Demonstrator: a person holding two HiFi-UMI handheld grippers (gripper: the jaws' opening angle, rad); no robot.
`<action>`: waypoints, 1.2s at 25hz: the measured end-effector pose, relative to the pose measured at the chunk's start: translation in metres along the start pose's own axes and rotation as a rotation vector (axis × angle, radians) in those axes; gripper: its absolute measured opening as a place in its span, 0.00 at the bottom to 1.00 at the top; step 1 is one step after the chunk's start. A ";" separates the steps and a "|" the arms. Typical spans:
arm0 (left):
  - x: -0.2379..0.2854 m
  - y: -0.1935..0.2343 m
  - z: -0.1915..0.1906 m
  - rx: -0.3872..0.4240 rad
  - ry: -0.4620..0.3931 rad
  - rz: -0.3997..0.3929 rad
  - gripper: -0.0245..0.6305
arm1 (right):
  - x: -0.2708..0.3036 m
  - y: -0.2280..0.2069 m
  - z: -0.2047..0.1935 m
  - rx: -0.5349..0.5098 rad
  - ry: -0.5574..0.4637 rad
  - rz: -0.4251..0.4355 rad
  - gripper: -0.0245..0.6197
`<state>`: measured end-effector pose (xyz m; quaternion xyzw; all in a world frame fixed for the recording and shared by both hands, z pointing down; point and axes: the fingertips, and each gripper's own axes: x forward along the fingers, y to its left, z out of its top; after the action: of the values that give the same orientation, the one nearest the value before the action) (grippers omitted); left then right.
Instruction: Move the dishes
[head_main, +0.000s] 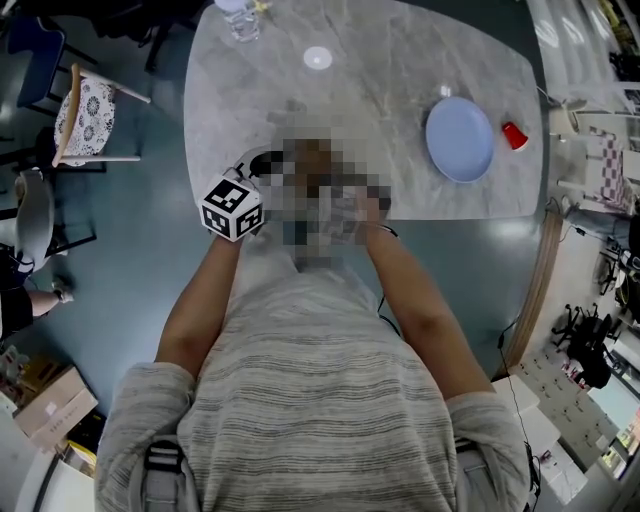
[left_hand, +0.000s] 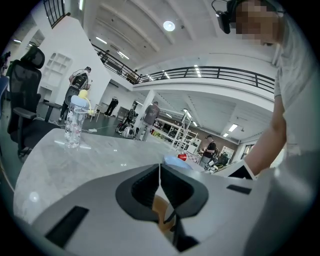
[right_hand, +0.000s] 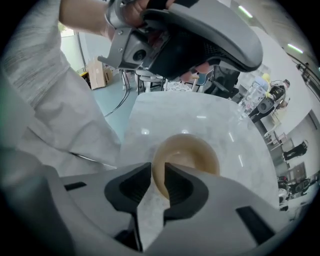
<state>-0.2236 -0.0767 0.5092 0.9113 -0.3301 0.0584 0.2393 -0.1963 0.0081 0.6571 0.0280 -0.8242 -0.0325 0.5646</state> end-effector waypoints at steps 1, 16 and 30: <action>0.000 0.000 -0.001 0.000 0.003 -0.002 0.07 | 0.001 0.000 -0.001 -0.002 0.007 -0.001 0.19; 0.003 0.000 0.002 0.008 0.016 -0.024 0.07 | 0.008 -0.003 -0.006 -0.063 0.065 -0.043 0.09; 0.020 -0.023 0.002 0.040 0.035 -0.089 0.07 | -0.011 -0.011 -0.035 -0.013 0.106 -0.162 0.08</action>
<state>-0.1942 -0.0737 0.5039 0.9285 -0.2837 0.0703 0.2291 -0.1592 -0.0024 0.6584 0.0927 -0.7879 -0.0817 0.6033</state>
